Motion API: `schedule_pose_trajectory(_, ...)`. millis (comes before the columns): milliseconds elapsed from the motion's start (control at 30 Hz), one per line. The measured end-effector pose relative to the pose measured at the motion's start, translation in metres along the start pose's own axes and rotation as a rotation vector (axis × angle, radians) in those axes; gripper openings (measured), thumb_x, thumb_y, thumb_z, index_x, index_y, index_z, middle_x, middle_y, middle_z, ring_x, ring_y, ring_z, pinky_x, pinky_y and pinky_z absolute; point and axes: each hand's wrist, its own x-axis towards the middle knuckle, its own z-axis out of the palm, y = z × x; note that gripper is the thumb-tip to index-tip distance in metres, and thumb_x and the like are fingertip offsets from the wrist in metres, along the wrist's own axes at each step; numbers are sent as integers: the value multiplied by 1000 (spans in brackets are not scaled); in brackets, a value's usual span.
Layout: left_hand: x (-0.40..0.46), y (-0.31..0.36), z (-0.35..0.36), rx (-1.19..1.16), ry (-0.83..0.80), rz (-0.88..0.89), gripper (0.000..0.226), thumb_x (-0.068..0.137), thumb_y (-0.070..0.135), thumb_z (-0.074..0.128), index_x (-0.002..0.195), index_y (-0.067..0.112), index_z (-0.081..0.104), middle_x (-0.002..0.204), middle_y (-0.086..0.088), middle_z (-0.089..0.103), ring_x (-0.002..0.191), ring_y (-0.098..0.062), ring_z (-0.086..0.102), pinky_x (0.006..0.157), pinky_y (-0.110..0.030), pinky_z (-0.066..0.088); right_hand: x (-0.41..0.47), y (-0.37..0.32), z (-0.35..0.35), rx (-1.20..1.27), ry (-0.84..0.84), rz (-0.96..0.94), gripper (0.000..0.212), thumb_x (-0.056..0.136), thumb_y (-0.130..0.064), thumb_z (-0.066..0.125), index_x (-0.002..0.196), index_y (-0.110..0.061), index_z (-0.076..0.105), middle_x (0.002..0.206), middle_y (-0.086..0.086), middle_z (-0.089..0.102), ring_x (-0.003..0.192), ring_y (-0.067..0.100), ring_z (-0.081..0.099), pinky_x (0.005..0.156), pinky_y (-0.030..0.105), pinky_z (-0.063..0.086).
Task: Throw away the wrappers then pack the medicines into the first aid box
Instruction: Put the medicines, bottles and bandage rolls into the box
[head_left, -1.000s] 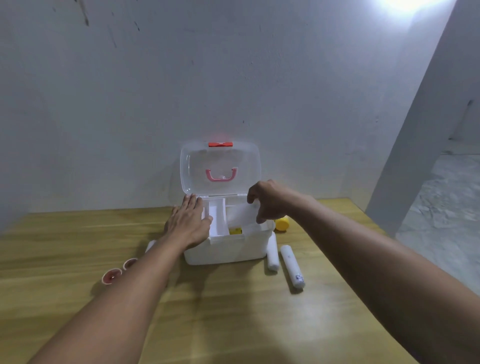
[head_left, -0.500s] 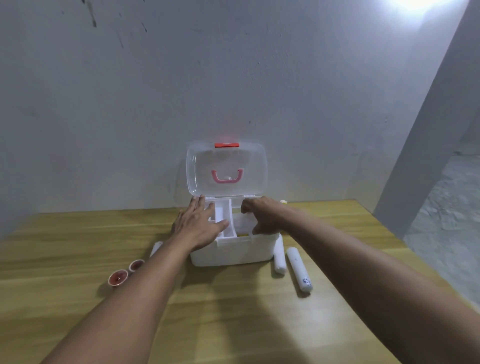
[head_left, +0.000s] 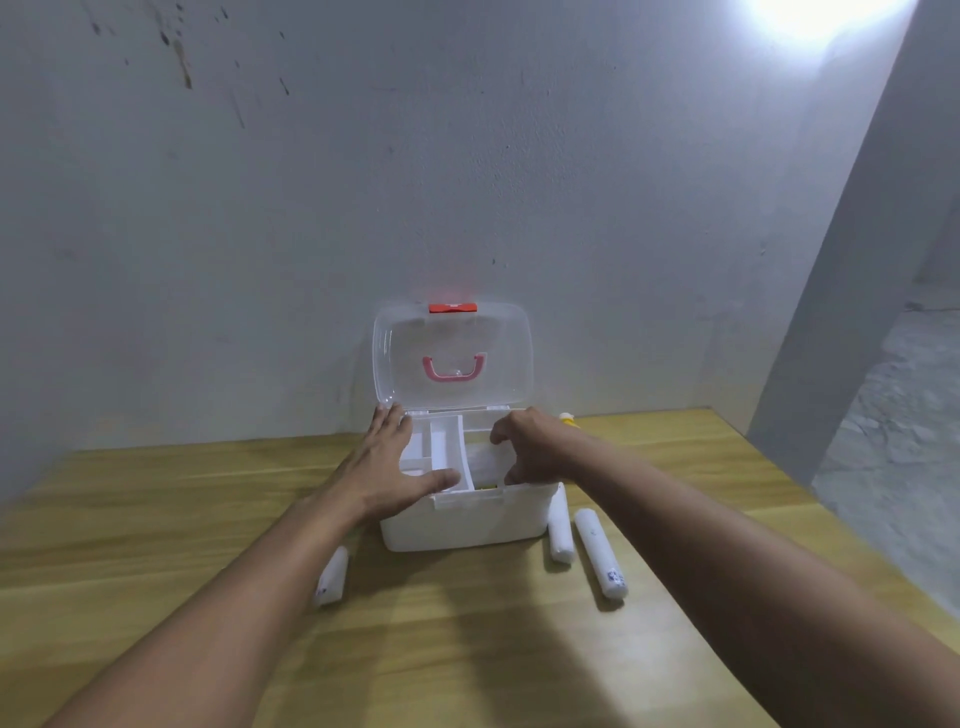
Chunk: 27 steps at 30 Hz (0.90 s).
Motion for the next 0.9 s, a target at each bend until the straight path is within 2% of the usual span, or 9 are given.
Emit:
schedule_pose_trajectory(100, -3, -1, 9, 12, 104, -5, 135, 49, 98, 24, 151, 11, 9, 161, -2, -8, 146, -17, -17, 118, -41, 7, -1, -1, 0, 14, 8, 2, 59, 74, -18, 80, 128, -6, 58, 126, 15, 61, 111, 32, 58, 92, 36, 51)
schedule_pose_trajectory(200, -5, -2, 8, 26, 145, 25, 131, 48, 98, 30, 145, 10, 24, 154, -4, 22, 145, -22, 16, 115, -38, 23, -3, -1, 0, 28, 38, 14, 61, 76, -21, 80, 131, -10, 56, 128, 14, 58, 113, 31, 57, 90, 33, 47)
schedule_pose_trajectory(233, -5, -1, 7, 38, 130, 26, 133, 46, 98, 32, 145, 9, 23, 154, -5, 23, 144, -22, 19, 114, -38, 23, -3, -1, 0, 35, 52, 17, 60, 76, -23, 80, 131, -11, 57, 129, 13, 57, 113, 30, 57, 89, 33, 47)
schedule_pose_trajectory(300, -6, 1, 4, 54, 75, 0, 144, 38, 99, 34, 148, 9, 15, 159, -6, 13, 146, -22, 12, 117, -39, 18, -3, -2, 2, 54, 70, 14, 58, 75, -25, 81, 128, -12, 60, 130, 11, 59, 113, 28, 58, 89, 33, 47)
schedule_pose_trajectory(400, -4, 2, 2, 69, 48, -16, 151, 28, 101, 34, 148, 11, 14, 159, -5, 12, 146, -21, 12, 116, -39, 19, -1, -2, 4, 69, 85, 22, 60, 71, -26, 83, 125, -10, 61, 125, 11, 62, 107, 27, 60, 83, 31, 48)
schedule_pose_trajectory(633, -7, 6, 2, 52, 53, -35, 149, 28, 100, 38, 149, 15, 13, 158, 0, 12, 145, -19, 12, 116, -37, 19, 1, 1, 2, 66, 50, -5, 68, 69, -16, 85, 130, -8, 56, 130, 13, 59, 109, 28, 61, 84, 29, 48)
schedule_pose_trajectory(700, -6, 4, 3, 44, 45, -44, 150, 29, 101, 37, 151, 19, 10, 160, 1, 6, 147, -18, 6, 117, -40, 17, 0, 4, 1, 79, 57, -14, 66, 69, -14, 84, 129, -8, 57, 128, 12, 60, 110, 28, 61, 85, 31, 50)
schedule_pose_trajectory(767, -6, 2, 4, 35, 31, -59, 148, 30, 101, 38, 152, 24, 8, 161, 3, -1, 148, -18, 0, 117, -43, 15, -5, 7, -2, 87, 121, -29, 57, 71, -12, 81, 125, -11, 61, 123, 12, 65, 110, 28, 61, 89, 34, 52)
schedule_pose_trajectory(900, -5, 2, 5, 26, 13, -77, 145, 29, 102, 38, 151, 29, 11, 161, 3, -4, 148, -17, -4, 118, -45, 14, -18, 18, -9, 129, 381, -43, 35, 81, -8, 65, 116, -12, 67, 120, 10, 68, 111, 27, 62, 96, 39, 50)
